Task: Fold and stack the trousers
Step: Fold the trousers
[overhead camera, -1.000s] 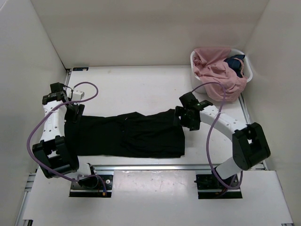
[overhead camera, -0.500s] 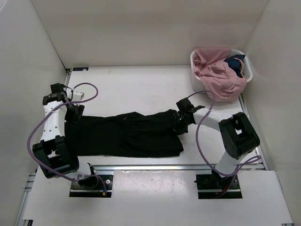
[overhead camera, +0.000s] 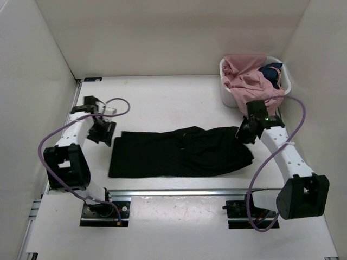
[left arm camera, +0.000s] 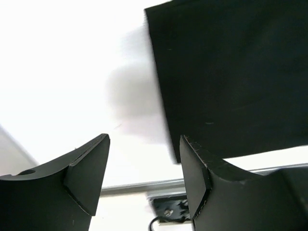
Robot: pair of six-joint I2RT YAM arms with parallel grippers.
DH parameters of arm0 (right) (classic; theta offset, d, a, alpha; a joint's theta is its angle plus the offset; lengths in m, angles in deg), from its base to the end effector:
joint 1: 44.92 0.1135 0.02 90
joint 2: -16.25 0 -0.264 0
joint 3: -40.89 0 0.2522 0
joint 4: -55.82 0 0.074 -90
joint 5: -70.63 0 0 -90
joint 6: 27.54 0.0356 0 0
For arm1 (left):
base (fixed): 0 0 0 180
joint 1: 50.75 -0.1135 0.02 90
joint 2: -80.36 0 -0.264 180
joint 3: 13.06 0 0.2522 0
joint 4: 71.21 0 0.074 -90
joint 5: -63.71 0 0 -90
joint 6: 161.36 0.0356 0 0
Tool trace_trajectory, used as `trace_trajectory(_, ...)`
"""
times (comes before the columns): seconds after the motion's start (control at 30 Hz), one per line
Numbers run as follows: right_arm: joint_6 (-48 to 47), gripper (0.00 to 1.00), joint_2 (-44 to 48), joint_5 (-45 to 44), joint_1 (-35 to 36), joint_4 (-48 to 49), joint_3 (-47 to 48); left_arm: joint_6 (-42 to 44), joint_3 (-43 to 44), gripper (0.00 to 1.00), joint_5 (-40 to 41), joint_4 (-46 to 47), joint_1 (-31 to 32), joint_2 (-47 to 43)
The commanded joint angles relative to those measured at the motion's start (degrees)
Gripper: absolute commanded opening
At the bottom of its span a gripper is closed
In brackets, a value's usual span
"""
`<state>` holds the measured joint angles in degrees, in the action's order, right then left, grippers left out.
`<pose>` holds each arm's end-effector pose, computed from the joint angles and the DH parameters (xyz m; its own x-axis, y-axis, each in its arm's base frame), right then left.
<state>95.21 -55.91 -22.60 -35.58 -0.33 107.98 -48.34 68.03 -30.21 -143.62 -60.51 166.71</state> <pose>0.2402 0.0375 0.2465 -0.8006 0.4157 -0.4316 0.3541 0.9092 0.2189 0.2741 0.0447 0.2469 -0.9466 0.2330 -0.2227 0.2341 0.9720 0.0220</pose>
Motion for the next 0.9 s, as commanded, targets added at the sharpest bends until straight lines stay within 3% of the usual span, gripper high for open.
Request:
trace_trajectory(0.0, -6.7, 0.00, 1.8, -10.6, -0.1, -16.9, 12.7, -4.9, -1.9, 0.71, -2.6, 3.3, 9.6, 2.4)
trace_trajectory(0.13, -5.8, 0.00, -2.0, -12.6, 5.1, -26.0, 26.5, -4.9, 0.3, 0.70, -4.5, 3.8, 17.7, 9.3)
trace_trajectory(0.23, -0.2, 0.00, -7.6, -15.0, 20.8, -29.1, 36.5, -4.4, 2.4, 0.70, -4.5, 5.2, 19.7, 13.0)
trace_trajectory(0.37, 4.2, 0.00, -24.5, -14.4, 35.5, -31.4, 52.2, -4.4, 4.6, 0.70, -9.1, 5.7, 20.3, 17.0)
trace_trajectory(0.4, 4.2, 0.00, -28.2, -14.4, 37.7, -32.7, 60.9, -4.4, 4.6, 0.70, -10.8, 5.7, 22.0, 17.6)
trace_trajectory(0.53, 4.2, 0.00, -41.5, -15.0, 44.9, -37.6, 76.1, -3.9, 4.6, 0.58, -12.8, 6.5, 24.4, 22.5)
trace_trajectory(0.6, 4.8, 0.00, -43.2, -14.3, 45.5, -35.9, 75.6, -3.3, 4.6, 0.48, -13.8, 6.5, 24.4, 24.3)
trace_trajectory(0.7, 6.9, 0.00, -41.0, -11.5, 46.1, -28.3, 66.5, -2.7, 5.9, 0.43, -15.1, 6.5, 24.4, 27.4)
trace_trajectory(0.77, 7.4, 0.00, -40.3, -11.5, 46.6, -24.8, 62.2, -2.7, 6.7, 0.43, -15.1, 5.9, 24.4, 29.1)
trace_trajectory(0.87, 7.4, 0.00, -43.2, -9.9, 47.3, -23.3, 63.5, -2.7, 9.0, 0.43, -14.4, 5.9, 24.4, 29.8)
